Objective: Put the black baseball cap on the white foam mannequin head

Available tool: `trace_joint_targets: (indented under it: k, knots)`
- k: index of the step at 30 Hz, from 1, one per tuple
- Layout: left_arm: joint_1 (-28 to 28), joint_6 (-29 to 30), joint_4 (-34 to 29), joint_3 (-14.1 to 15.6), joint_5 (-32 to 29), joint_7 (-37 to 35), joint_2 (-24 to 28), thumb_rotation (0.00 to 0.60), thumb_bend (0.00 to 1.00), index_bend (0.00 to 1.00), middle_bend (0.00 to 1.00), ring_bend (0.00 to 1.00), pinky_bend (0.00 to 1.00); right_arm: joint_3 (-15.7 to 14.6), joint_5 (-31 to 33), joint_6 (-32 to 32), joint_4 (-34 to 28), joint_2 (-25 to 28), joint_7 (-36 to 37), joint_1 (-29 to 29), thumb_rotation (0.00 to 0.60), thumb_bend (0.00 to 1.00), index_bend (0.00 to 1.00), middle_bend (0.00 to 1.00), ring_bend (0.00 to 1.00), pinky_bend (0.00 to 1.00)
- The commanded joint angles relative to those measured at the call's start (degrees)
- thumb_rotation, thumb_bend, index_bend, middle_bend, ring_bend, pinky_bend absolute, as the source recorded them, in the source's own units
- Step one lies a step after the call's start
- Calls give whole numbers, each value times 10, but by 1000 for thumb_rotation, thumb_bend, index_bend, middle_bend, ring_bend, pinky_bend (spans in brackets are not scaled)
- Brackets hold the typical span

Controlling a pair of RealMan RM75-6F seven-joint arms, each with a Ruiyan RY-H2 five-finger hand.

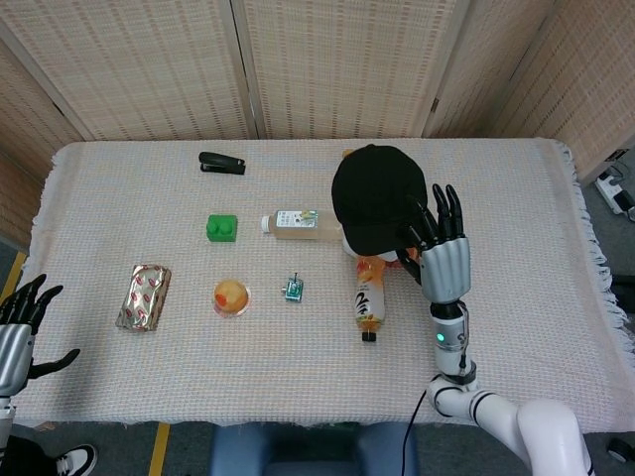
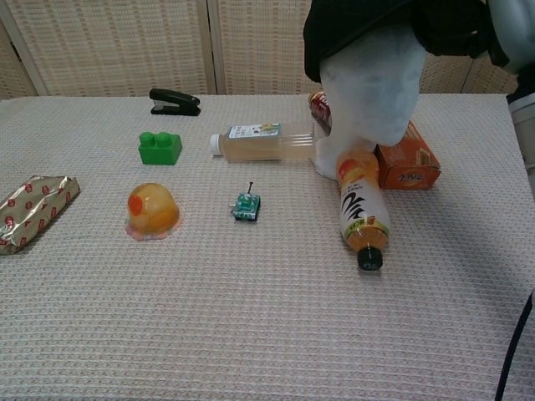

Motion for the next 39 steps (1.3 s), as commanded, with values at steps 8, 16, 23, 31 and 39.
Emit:
trace_joint_targets:
  k: [8,16,23,31,39]
  knots:
    - [0,-3,1,0,-2,-1,1,600,174,170,48,5,138,-7,8,-25,71,-39,35,-23,600,321,826,252,0,0]
    - [-1,-5,2,-1,-4,2,0,600,174,170,47,5,138,-12,18,-56,26,-8,-4,-45,600,181,0,15,0,0]
    - [-1,-4,1,1,-1,3,0,600,174,170,47,4,138,-55,14,-44,-150,104,-89,-129,600,105,0,0,0,0]
    - [1,2,-4,6,11,10,0,600,175,170,47,5,138,-105,49,-26,-434,279,-173,-253,600,104,0,0,0,0]
    - [-1,1,-7,10,20,14,0,600,174,170,47,4,137,-188,65,-46,-576,429,-242,-338,600,105,0,0,0,0]
